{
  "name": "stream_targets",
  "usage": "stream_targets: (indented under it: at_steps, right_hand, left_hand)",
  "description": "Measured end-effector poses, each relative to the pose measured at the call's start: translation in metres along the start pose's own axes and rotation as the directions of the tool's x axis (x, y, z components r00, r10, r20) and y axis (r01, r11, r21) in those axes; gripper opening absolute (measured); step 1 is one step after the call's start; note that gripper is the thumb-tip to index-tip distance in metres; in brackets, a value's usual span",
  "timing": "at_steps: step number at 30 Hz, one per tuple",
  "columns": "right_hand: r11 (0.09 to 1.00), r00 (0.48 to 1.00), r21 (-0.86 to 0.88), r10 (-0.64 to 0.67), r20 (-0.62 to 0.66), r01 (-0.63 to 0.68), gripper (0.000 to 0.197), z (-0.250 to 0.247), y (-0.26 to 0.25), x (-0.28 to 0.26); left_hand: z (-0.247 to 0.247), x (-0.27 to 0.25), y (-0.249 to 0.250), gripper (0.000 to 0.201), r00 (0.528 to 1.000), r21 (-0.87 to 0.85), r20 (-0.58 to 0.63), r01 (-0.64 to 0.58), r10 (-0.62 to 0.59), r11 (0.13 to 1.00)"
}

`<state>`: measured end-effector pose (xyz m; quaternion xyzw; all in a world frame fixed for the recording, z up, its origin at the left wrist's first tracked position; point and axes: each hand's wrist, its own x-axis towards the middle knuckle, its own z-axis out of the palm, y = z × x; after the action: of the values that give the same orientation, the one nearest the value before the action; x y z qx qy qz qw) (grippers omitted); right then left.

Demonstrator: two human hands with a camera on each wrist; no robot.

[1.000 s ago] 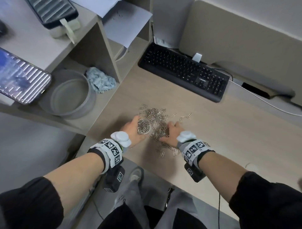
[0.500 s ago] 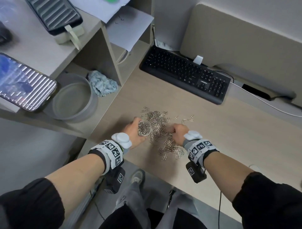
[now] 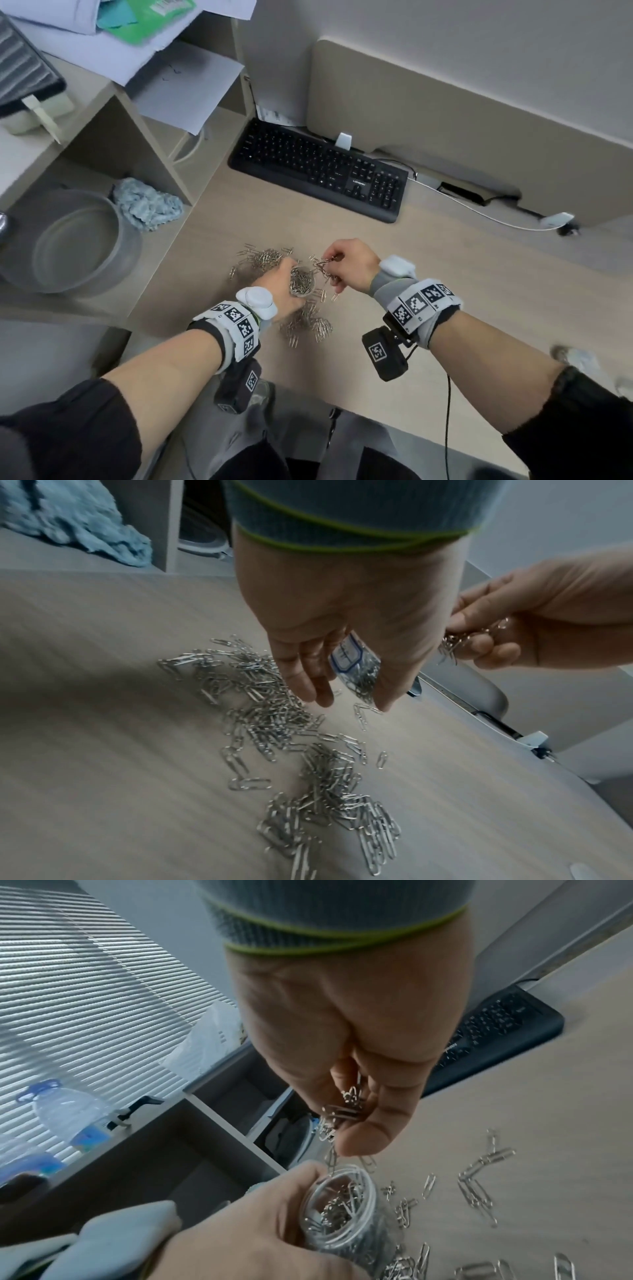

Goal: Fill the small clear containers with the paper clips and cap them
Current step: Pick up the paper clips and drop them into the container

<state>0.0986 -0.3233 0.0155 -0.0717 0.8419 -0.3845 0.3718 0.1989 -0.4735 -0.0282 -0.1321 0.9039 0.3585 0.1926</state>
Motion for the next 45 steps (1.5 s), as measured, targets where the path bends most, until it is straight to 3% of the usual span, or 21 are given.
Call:
stream_targets:
  at_steps: [2,7,15,26,32,36,41,45]
  right_hand:
    - [0.997,1.000,-0.074,-0.021,-0.013,0.020,0.024,-0.008,-0.004,-0.005]
    - [0.962,0.999,-0.271,-0.051,-0.018,0.044,0.017,-0.022,-0.012,-0.017]
    - [0.936,0.996,-0.343,-0.086,0.003,0.082,0.015,-0.024,-0.010,-0.021]
    - [0.988,0.987,0.003,-0.154,0.043,0.154,0.030,-0.008,-0.018,-0.027]
    - [0.978,0.979,0.054,-0.202,0.028,0.200,0.025,-0.006,-0.026,-0.025]
    - [0.965,0.967,0.080,-0.244,-0.069,0.249,0.025,-0.009,-0.030,-0.023]
    - [0.982,0.978,-0.023,-0.189,-0.086,0.188,0.024,-0.014,-0.012,-0.015]
    - [0.982,0.995,-0.190,-0.043,-0.091,0.025,0.019,-0.015,0.025,-0.004]
  left_hand:
    - [0.003,0.004,0.014,0.068,0.999,-0.002,-0.004,-0.033,0.033,0.999]
    - [0.011,0.015,0.039,0.071,0.999,0.032,0.003,-0.036,0.035,0.999]
    - [0.020,0.013,0.049,0.065,0.998,0.013,-0.026,-0.053,0.053,0.999]
    - [0.008,0.002,0.033,0.059,0.997,-0.075,-0.073,-0.003,-0.003,0.997]
    - [-0.008,-0.003,0.027,0.062,0.995,-0.141,-0.099,0.002,-0.016,0.990]
    - [-0.015,-0.007,0.018,0.071,0.993,-0.106,-0.113,0.016,-0.028,0.994]
    - [-0.017,-0.010,0.011,0.062,0.986,-0.127,-0.152,0.044,-0.063,0.991]
    - [-0.023,-0.007,0.007,0.059,0.986,-0.123,-0.149,0.057,-0.076,0.991]
